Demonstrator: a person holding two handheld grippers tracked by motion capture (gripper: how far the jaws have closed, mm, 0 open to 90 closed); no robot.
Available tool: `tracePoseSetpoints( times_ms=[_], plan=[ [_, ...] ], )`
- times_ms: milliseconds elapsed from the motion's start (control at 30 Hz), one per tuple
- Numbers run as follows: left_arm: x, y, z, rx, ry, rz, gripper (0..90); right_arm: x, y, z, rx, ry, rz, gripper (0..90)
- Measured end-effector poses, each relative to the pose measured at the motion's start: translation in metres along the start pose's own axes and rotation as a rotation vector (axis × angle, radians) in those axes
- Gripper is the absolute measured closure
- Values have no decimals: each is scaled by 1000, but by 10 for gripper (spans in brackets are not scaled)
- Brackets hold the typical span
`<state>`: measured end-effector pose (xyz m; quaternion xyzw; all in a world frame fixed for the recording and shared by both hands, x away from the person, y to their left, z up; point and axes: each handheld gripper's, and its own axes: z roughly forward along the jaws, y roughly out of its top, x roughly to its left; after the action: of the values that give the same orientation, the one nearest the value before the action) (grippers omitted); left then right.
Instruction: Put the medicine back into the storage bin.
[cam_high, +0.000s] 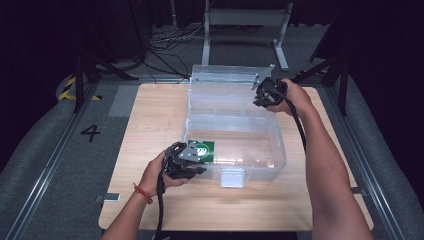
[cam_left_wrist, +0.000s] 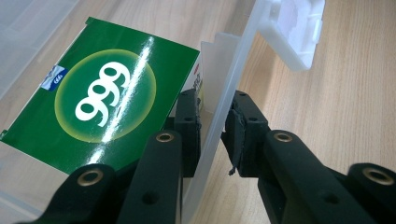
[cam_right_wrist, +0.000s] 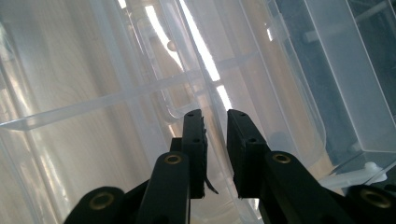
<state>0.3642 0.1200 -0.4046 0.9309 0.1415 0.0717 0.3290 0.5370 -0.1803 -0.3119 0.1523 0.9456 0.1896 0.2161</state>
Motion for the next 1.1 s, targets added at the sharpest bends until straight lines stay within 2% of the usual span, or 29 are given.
tracePoseSetpoints(
  times_ms=[67, 133, 167, 533, 633, 1100],
  plan=[
    [-1, 0, 1, -7, 2, -11, 757, 1, 0, -1, -6, 5, 7, 796],
    [-3, 1, 2, 0, 12, -11, 755, 1, 0, -1, -5, 4, -8, 802],
    [-3, 2, 3, -6, 18, -5, 756, 2, 1, -2, -5, 4, 2, 804],
    [-2, 0, 5, -15, -13, -22, 751, 2, 1, -10, -47, 44, -4, 832],
    [-3, 0, 6, -12, -5, -18, 747, 3, 1, -13, -64, 56, -14, 841],
    [-2, -1, 5, -10, -19, -22, 745, 11, 2, -22, -101, 65, -28, 874]
  ],
)
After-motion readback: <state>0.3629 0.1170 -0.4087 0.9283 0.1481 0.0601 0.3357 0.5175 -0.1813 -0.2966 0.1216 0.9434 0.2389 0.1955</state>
